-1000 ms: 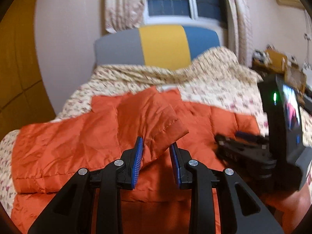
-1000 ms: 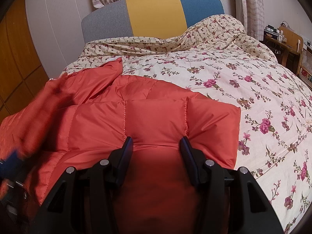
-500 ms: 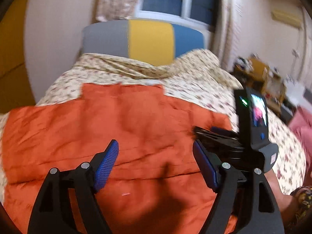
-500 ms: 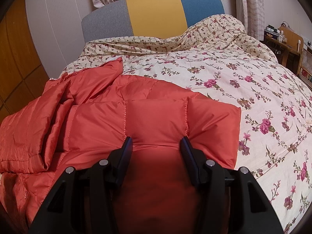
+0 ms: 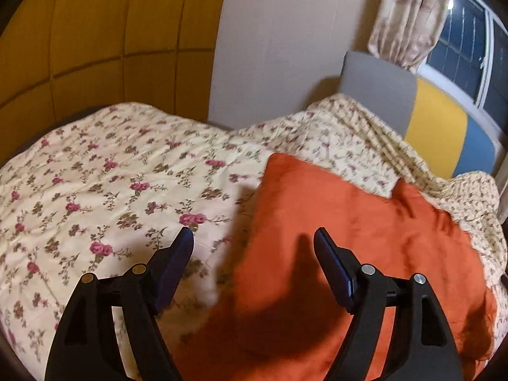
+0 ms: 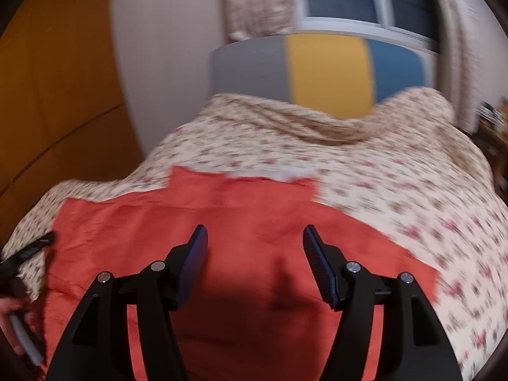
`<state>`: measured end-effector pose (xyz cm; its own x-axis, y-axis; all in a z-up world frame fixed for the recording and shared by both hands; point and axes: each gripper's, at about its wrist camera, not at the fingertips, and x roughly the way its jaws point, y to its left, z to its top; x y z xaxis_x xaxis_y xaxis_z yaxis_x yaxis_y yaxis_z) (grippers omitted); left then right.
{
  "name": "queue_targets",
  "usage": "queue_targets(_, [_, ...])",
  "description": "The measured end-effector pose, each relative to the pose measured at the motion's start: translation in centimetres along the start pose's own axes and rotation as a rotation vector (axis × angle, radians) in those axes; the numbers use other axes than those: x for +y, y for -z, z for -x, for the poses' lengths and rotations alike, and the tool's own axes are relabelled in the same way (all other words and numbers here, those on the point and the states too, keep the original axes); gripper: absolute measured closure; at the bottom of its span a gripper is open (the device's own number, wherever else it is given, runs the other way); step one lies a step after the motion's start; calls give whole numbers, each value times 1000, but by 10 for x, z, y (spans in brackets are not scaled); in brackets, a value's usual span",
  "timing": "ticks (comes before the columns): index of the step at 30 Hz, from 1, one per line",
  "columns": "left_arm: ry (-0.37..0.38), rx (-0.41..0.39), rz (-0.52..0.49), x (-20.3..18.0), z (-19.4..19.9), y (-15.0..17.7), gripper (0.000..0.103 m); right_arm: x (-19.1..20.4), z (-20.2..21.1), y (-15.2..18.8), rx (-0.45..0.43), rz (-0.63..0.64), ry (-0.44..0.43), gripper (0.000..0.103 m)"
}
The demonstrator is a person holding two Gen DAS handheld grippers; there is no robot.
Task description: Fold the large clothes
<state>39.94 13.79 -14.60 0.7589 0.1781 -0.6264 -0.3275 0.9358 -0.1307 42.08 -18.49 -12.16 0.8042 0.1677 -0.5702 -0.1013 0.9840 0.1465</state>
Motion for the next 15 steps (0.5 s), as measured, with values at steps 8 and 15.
queue_targets(8, [47,87,-223,-54,-39,9,25,33,-67,28,253,95,90,42])
queue_targets(15, [91,50,-265,-65,-49,19,3,2,-64,60,221,-26,149,39])
